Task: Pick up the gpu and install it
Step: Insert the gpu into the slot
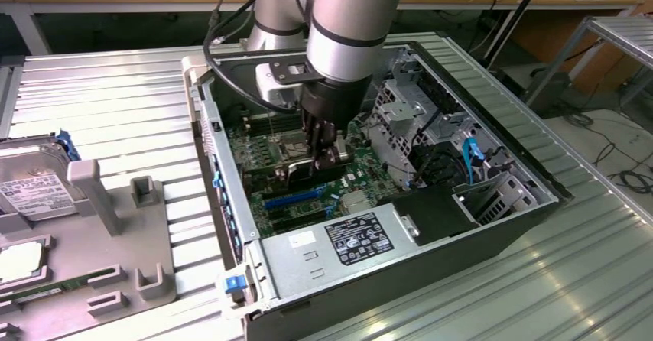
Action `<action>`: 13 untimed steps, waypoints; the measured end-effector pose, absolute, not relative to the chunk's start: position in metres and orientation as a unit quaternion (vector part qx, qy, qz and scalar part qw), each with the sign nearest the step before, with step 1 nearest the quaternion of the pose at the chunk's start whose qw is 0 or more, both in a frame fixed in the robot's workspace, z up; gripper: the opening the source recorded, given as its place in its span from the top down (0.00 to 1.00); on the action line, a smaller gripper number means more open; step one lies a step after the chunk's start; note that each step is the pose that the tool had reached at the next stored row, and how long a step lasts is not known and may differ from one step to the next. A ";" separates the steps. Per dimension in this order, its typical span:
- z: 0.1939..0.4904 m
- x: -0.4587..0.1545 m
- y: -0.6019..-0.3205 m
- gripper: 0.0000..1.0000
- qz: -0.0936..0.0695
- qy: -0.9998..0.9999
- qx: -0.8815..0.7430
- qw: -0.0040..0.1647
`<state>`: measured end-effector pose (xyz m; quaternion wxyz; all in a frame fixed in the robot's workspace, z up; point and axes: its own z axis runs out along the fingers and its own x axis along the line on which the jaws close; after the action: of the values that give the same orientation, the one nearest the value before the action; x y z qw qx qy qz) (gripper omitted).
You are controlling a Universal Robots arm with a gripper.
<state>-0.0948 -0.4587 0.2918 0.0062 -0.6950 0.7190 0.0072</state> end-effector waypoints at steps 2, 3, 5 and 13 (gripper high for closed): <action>0.292 -0.096 -0.459 0.73 0.007 0.719 -0.695 0.006; 0.292 -0.097 -0.459 0.73 0.007 0.719 -0.695 0.006; 0.292 -0.097 -0.459 0.73 0.007 0.719 -0.695 0.006; 0.291 -0.098 -0.459 0.73 0.008 0.719 -0.695 0.006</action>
<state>-0.0976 -0.4586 0.2914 0.0058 -0.6947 0.7193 0.0077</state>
